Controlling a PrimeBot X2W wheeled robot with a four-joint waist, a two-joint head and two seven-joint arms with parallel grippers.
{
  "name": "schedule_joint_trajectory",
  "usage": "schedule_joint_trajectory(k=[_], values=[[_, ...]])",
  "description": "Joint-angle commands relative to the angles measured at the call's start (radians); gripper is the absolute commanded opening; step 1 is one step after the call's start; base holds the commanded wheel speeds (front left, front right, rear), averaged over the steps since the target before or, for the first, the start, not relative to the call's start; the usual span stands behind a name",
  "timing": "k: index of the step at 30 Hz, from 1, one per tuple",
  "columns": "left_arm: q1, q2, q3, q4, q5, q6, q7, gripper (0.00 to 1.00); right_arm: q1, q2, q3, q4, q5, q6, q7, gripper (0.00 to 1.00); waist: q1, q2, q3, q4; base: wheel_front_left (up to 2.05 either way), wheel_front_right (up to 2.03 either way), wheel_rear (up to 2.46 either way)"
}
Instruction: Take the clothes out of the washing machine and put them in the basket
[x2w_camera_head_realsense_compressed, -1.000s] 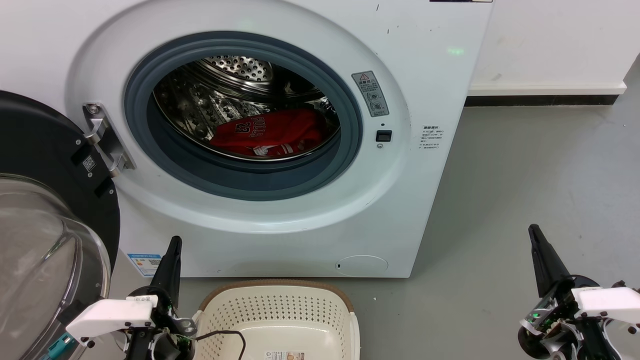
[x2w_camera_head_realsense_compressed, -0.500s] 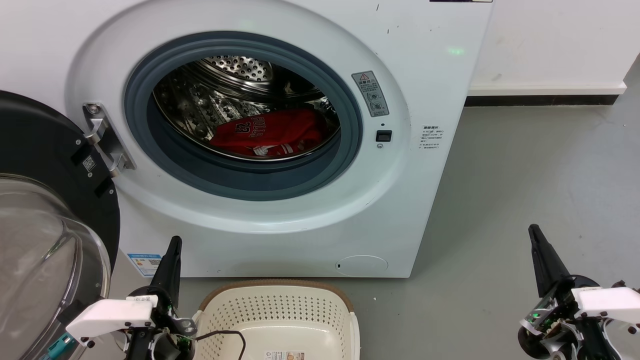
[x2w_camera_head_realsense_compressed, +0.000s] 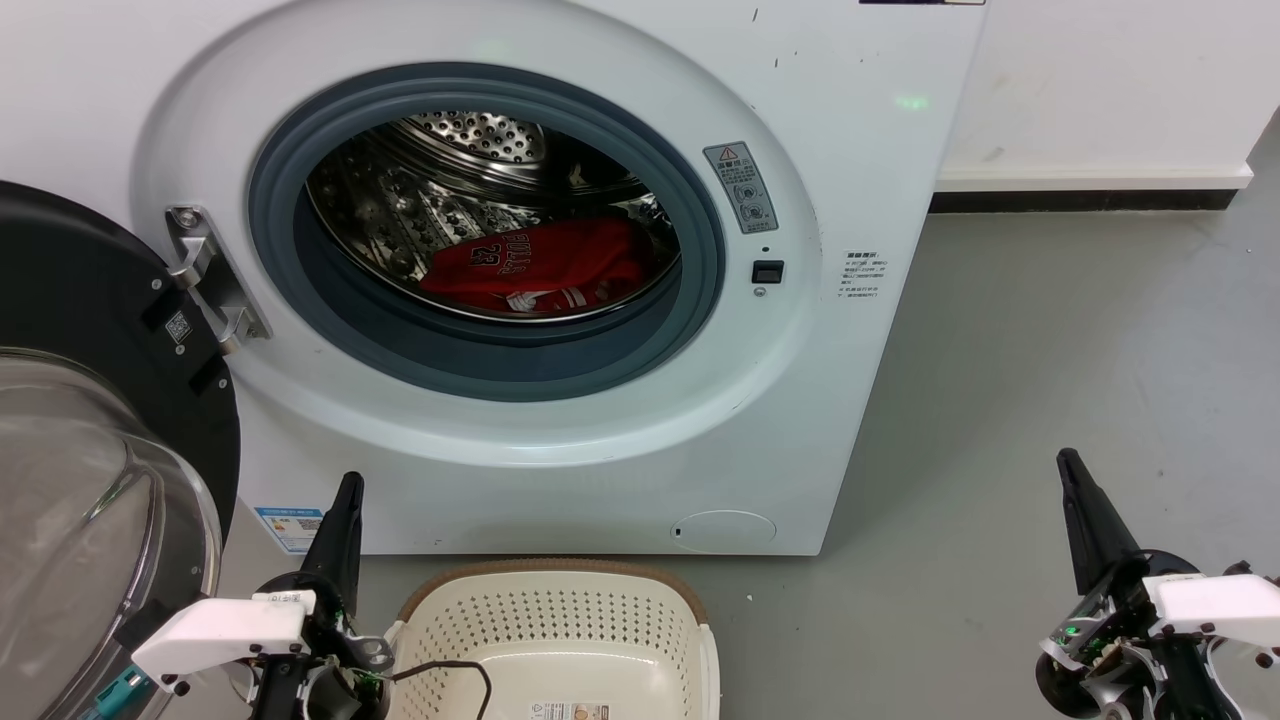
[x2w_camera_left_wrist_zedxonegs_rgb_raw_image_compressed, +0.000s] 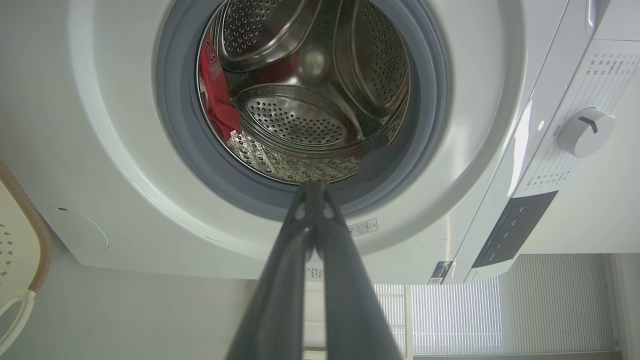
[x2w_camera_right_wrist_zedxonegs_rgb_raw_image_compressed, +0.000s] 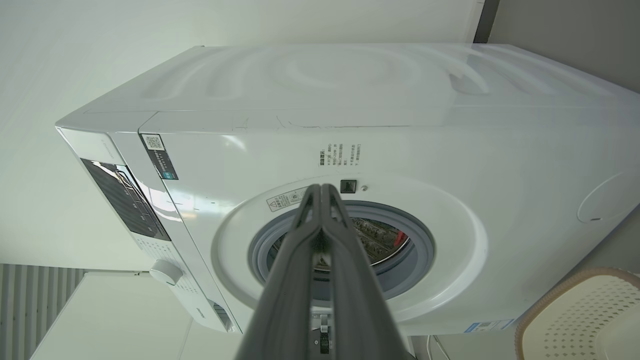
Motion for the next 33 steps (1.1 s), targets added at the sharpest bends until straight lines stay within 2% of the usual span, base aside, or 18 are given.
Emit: schedule_joint_trajectory(k=[1, 5, 6, 13, 19, 33], values=[[-0.006, -0.001, 0.002, 0.000, 0.001, -0.002, 0.001, 0.00, -0.014, 0.004, 0.001, 0.001, -0.005, 0.000, 0.000, 0.00, 0.0000, 0.0000, 0.000, 0.000, 0.00, 0.00, 0.00], [-0.006, -0.001, 0.002, 0.000, 0.001, -0.002, 0.001, 0.00, -0.014, 0.004, 0.001, 0.001, -0.005, 0.000, 0.000, 0.00, 0.0000, 0.0000, 0.000, 0.000, 0.00, 0.00, 0.00], [0.000, 0.000, 0.000, 0.001, 0.000, 0.000, 0.000, 1.00, 0.000, 0.000, 0.000, 0.001, 0.000, 0.000, 0.000, 1.00, 0.0000, 0.0000, 0.000, 0.000, 0.00, 0.00, 0.00], [0.032, -0.003, -0.003, 0.013, 0.010, 0.000, -0.019, 1.00, 0.030, 0.000, 0.009, 0.021, -0.008, 0.000, -0.018, 1.00, 0.0000, 0.0000, 0.000, 0.001, 0.00, 0.00, 0.00], [0.040, -0.003, 0.015, -0.016, 0.084, 0.002, -0.049, 1.00, 0.040, 0.001, 0.015, 0.001, -0.056, 0.000, -0.049, 1.00, 0.0000, 0.0000, 0.001, 0.001, 0.00, 0.00, 0.00], [0.064, -0.002, 0.001, -0.128, 0.347, 0.050, -0.112, 1.00, 0.061, 0.001, 0.029, -0.092, -0.328, 0.000, -0.112, 1.00, 0.0000, 0.0000, 0.002, 0.001, 0.00, 0.00, 0.00]])
